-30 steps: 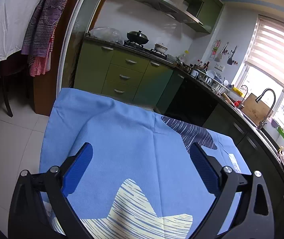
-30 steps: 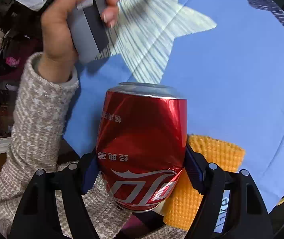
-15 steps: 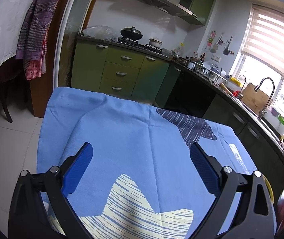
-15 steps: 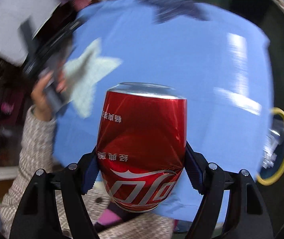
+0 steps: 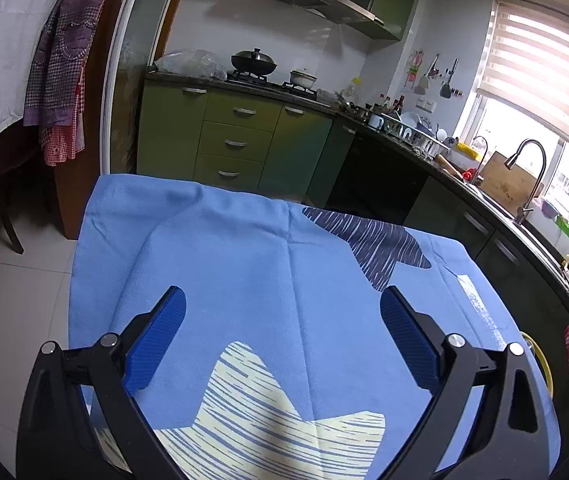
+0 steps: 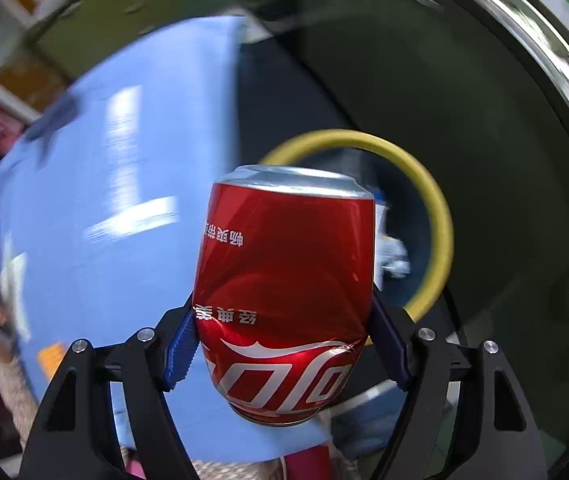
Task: Collect trash
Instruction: 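Carry the red can over the bin and open the right tool, then grasp the orange mesh sleeve with the left tool, then carry the orange mesh sleeve over the bin and open the left tool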
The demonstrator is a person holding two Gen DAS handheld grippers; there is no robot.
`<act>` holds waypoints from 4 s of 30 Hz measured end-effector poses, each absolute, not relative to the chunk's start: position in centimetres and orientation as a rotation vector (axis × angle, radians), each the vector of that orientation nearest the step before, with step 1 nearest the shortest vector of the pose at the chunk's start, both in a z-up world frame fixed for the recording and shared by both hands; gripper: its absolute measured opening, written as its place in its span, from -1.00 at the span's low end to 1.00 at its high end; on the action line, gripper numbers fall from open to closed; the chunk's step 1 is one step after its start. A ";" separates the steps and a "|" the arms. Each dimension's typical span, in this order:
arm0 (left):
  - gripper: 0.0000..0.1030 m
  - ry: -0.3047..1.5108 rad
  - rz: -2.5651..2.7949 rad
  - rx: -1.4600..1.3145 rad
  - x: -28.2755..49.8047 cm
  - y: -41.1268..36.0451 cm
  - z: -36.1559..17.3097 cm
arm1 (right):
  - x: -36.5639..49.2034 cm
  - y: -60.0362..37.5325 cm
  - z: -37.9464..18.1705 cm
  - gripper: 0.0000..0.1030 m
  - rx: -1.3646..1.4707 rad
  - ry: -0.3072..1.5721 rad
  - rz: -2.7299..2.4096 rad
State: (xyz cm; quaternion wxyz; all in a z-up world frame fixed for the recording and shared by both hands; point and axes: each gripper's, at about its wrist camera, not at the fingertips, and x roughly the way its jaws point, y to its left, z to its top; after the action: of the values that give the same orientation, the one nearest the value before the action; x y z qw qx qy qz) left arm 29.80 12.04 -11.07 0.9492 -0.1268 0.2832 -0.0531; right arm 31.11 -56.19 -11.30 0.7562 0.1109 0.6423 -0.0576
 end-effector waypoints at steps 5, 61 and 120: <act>0.81 0.593 -0.108 -0.248 30.1 11.8 -11.4 | 32.9 -61.4 -15.8 0.44 0.309 1.458 -0.191; 0.44 1.584 -0.302 -0.400 16.8 -9.2 -17.1 | 11.4 -55.8 -14.6 0.56 0.453 1.040 0.318; 0.09 1.555 -0.485 0.322 35.9 -54.8 -18.2 | 3.5 -63.8 -26.0 0.65 0.781 0.945 0.146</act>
State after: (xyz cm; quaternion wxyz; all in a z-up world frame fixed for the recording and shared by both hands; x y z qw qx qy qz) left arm 35.86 -54.78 -18.23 0.6747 0.1429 0.6913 -0.2155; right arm 3.45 -63.84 -25.99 0.8154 0.3663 0.4430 0.0685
